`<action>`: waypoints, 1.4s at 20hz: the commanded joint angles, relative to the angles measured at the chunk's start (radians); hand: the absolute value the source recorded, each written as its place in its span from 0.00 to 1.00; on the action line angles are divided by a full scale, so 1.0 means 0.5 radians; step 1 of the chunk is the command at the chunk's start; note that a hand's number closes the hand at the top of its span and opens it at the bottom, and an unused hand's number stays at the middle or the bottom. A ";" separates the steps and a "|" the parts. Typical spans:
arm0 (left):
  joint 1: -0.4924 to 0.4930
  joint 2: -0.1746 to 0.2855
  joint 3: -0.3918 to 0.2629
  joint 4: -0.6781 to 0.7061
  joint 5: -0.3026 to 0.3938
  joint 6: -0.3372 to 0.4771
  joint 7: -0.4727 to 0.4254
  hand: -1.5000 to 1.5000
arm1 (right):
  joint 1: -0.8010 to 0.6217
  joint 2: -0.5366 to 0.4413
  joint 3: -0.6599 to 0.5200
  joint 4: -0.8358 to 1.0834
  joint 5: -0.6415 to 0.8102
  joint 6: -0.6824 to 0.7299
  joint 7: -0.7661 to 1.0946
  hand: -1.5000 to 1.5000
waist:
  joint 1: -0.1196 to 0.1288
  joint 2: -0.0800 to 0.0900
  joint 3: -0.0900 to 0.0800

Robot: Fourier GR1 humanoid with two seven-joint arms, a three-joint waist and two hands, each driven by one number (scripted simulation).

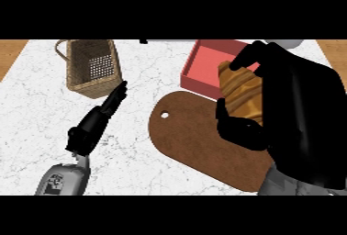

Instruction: Pick the croissant from the cutting board and place it in the cardboard box

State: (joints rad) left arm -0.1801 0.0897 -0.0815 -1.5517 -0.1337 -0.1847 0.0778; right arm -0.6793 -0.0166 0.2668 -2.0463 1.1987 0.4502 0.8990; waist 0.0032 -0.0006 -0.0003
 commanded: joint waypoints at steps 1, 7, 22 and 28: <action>0.034 -0.029 -0.058 -0.087 -0.055 0.020 0.033 0.50 | -0.180 0.026 -0.205 0.050 -0.047 0.130 0.061 1.00 | -0.001 -0.002 0.000; -0.033 -0.014 0.006 -0.069 -0.007 -0.014 0.123 0.50 | -0.255 -0.077 -0.502 0.534 -0.162 -0.243 -0.271 1.00 | 0.007 0.004 0.001; -0.056 -0.058 0.021 0.103 -0.059 0.015 -0.028 0.50 | -0.522 -0.316 -0.657 1.630 -0.029 -0.703 -0.634 1.00 | 0.017 0.009 0.000; -0.007 -0.047 -0.019 -0.044 -0.053 -0.028 0.063 0.50 | -0.464 -0.195 -0.751 2.003 -0.099 -0.976 -0.692 1.00 | 0.021 0.009 0.001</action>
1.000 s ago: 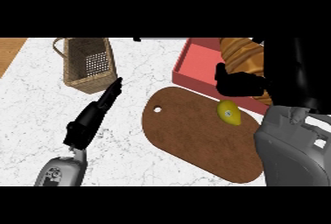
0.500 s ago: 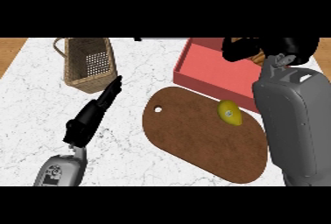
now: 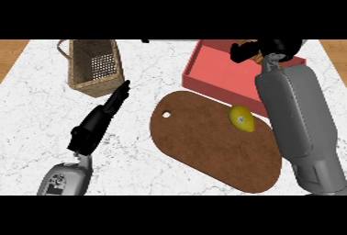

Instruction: Pick the croissant from the cutting board and place it in the cardboard box

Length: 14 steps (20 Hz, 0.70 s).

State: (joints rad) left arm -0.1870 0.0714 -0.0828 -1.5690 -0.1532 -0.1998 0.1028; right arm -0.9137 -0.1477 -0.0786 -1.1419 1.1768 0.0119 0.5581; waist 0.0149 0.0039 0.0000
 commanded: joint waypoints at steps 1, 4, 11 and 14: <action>-0.011 -0.035 -0.026 0.095 -0.063 0.047 -0.048 0.50 | 0.044 0.025 -0.151 0.249 -0.103 -0.195 -0.058 1.00 | -0.006 0.005 0.000; -0.010 0.015 0.040 0.069 0.016 -0.017 -0.069 0.50 | -0.002 0.104 -0.284 0.398 -0.249 -0.264 -0.042 0.00 | 0.007 0.007 0.000; -0.099 0.063 0.111 0.145 0.041 -0.053 -0.069 0.50 | -0.027 0.024 -0.484 0.539 -0.556 -0.486 -0.472 0.00 | -0.010 0.004 0.001; -0.090 0.006 0.049 0.048 0.005 -0.006 0.029 0.50 | 0.016 0.076 -0.610 0.440 -0.704 -0.756 -0.639 0.00 | -0.009 0.004 0.004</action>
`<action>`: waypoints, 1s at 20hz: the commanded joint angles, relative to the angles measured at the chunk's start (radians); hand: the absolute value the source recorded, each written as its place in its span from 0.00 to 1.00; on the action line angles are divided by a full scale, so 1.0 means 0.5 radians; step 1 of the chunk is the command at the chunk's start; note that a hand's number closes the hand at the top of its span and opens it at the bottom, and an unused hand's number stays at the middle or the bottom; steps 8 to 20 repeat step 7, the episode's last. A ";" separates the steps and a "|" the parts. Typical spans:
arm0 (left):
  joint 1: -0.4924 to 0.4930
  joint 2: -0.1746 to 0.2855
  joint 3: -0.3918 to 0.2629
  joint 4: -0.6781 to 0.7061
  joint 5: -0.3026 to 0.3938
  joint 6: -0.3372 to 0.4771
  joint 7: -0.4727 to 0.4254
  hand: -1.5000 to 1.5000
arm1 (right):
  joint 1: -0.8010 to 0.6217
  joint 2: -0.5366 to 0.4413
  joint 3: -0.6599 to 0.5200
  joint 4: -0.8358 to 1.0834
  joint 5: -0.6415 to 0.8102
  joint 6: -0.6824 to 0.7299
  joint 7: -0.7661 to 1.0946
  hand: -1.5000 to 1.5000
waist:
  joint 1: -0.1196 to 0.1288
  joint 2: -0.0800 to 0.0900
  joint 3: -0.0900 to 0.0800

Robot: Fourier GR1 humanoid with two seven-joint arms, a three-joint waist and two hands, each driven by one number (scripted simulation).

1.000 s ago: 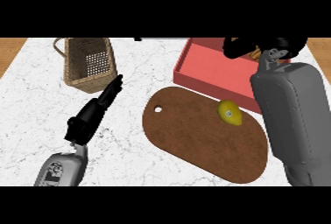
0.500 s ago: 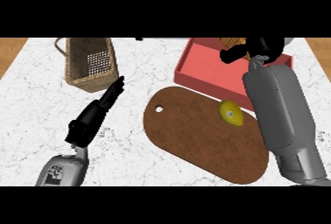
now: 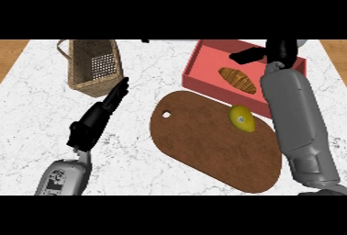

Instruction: Pick the croissant from the cutting board and place it in the cardboard box

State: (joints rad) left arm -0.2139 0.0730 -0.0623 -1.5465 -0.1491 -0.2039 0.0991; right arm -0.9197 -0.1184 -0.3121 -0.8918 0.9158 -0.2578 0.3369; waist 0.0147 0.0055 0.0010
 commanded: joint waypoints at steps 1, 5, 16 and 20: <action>-0.031 -0.031 -0.009 0.010 -0.015 0.029 0.024 0.50 | 0.040 0.019 -0.184 -0.089 -0.241 -0.253 -0.238 0.00 | -0.015 -0.002 0.001; 0.080 -0.044 -0.041 -0.056 -0.025 0.035 -0.004 0.50 | 0.162 0.056 -0.386 -0.227 -0.585 -0.351 -0.506 0.00 | -0.015 -0.007 0.002; -0.037 -0.057 -0.030 0.011 -0.067 0.080 0.062 0.50 | 0.157 -0.062 -0.477 -0.274 -0.766 -0.187 -0.565 0.00 | -0.038 -0.007 0.001; -0.037 -0.057 -0.030 0.011 -0.067 0.080 0.062 0.50 | 0.157 -0.062 -0.477 -0.274 -0.766 -0.187 -0.565 0.00 | -0.038 -0.007 0.001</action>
